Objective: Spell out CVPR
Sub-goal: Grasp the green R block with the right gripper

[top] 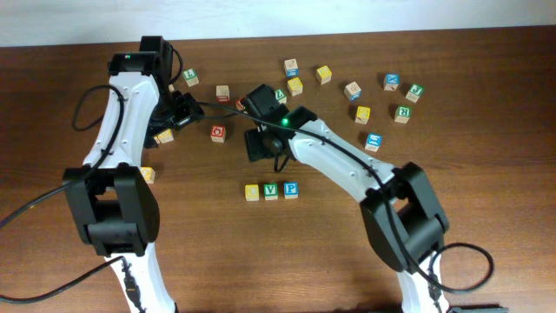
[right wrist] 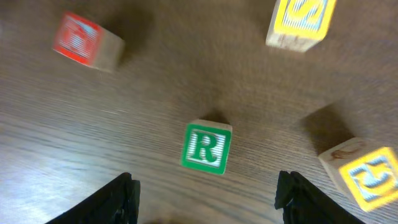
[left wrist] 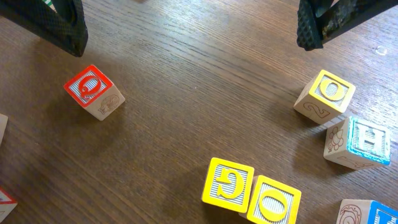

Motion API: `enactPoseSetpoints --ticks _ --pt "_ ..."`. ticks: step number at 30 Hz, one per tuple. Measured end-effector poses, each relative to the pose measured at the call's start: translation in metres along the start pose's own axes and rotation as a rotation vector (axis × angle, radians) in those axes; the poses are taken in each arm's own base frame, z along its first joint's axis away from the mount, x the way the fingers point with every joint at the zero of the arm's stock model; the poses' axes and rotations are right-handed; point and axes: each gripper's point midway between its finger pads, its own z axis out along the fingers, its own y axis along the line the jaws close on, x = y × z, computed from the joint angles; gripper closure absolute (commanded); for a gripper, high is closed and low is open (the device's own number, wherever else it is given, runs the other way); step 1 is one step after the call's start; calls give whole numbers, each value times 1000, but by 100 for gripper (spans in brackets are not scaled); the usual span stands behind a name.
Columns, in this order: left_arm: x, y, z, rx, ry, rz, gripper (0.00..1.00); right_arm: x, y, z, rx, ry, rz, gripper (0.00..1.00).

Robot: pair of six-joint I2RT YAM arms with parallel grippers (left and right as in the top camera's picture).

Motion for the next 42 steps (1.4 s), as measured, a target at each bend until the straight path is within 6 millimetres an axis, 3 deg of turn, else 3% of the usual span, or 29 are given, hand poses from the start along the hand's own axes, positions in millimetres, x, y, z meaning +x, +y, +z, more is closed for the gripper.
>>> enactPoseSetpoints --ticks 2,7,11,15,17,22,26,33,36,39,41,42 --pt "0 0 0 0 0 0 1 6 -3 11 11 24 -1 37" --pt "0 0 0 0 0 0 1 -6 3 12 -11 -24 -5 37" --pt "0 0 0 0 0 0 1 1 1 34 -2 -4 -2 41" --pt "0 0 0 0 0 0 1 -3 3 35 -9 -20 -2 42" --pt "0 0 0 0 0 0 1 1 4 40 -6 -9 -6 50" --pt "0 0 0 0 0 0 1 5 -2 48 36 -5 -9 54" --pt "0 0 0 0 0 0 1 7 -5 48 47 4 -9 74" --pt "0 0 0 0 0 0 1 19 -10 44 75 55 -11 76" --pt "0 0 0 0 0 0 1 28 -15 19 102 114 -14 76" --pt "0 0 0 0 0 0 1 16 -10 -50 87 81 -12 76" --pt "0 0 0 0 0 0 1 24 -22 -85 106 113 2 76" --pt "0 0 0 0 0 0 1 35 -45 -92 148 177 49 76"
